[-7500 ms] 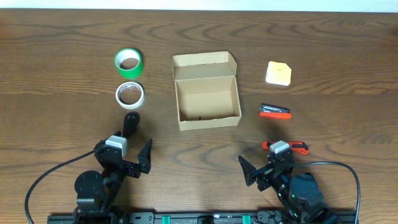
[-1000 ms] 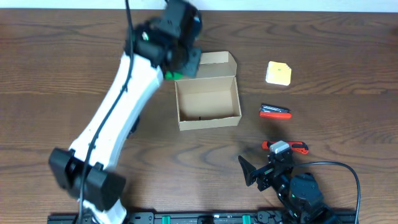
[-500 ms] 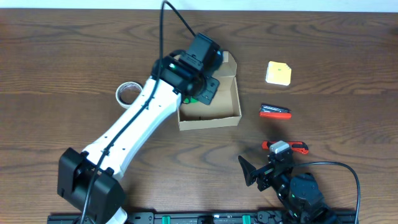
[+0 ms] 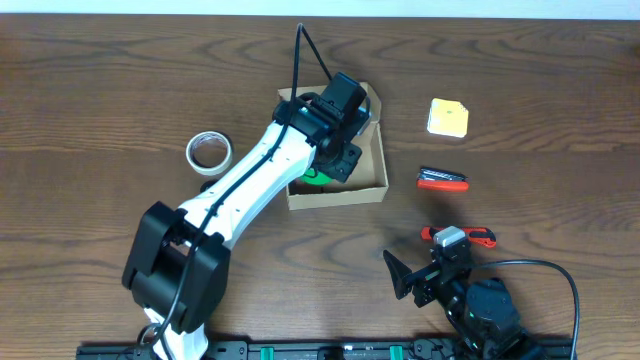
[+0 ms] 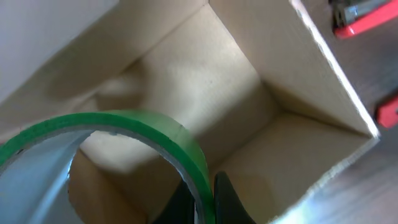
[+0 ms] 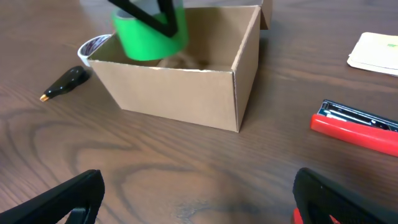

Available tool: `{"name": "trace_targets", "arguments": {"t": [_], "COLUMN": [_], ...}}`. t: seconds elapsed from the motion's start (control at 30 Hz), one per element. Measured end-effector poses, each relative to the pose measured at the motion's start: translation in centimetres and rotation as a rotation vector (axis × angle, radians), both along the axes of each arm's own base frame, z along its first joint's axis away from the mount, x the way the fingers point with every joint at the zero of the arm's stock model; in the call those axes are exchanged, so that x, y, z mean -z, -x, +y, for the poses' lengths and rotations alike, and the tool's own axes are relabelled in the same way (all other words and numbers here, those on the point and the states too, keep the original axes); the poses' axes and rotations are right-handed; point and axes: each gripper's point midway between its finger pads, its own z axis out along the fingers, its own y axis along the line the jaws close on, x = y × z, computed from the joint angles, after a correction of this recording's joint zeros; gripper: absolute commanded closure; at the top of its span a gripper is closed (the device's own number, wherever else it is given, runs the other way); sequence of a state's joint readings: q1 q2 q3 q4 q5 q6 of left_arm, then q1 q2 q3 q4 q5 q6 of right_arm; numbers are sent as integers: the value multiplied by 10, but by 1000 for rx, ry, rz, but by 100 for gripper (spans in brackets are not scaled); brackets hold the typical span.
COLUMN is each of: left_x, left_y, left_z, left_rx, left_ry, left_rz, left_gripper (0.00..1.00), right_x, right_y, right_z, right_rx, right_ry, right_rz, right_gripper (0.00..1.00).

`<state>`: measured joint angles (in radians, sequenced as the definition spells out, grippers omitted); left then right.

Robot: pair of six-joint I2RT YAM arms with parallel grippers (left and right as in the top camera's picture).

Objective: Pack container
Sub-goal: 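Carry the green tape with the left gripper and drop it into the box, then move the left gripper back and grasp the white masking tape roll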

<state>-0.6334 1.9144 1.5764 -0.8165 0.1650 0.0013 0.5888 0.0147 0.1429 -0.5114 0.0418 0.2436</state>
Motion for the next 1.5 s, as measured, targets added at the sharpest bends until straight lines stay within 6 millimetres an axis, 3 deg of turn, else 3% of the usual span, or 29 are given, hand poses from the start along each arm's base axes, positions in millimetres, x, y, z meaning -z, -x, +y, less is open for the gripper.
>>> {"name": "trace_targets", "arguments": {"t": [0.23,0.53,0.57,0.67,0.77,1.17,1.3,1.4,1.5], "left_x": [5,45,46,46,46,44,16,-31,-88], "left_y": [-5,-13,-13,-15,-15,-11,-7,-7,-11], "left_z": [1,6,6,5,5,7,11,20,45], "left_rx": [-8,-22,-23,-22,-36,-71,-75,-96,-173], "left_ry": [-16,-90,-94,-91,-87,-87,-65,-32,2], "left_rz": [-10,18,19,13,15,34,6,-89,-211], "left_gripper": [94,94,90,54,42,40,38,35,36], "right_x": [0,0,0,0,0,0,0,0,0], "right_y": [0,0,0,0,0,0,0,0,0], "right_z": [0,0,0,0,0,0,0,0,0], "right_rx": [0,0,0,0,0,0,0,0,0], "right_ry": [0,0,0,0,0,0,0,0,0], "right_rz": [0,0,0,0,0,0,0,0,0], "right_gripper": [1,1,1,1,1,1,1,1,1]}}
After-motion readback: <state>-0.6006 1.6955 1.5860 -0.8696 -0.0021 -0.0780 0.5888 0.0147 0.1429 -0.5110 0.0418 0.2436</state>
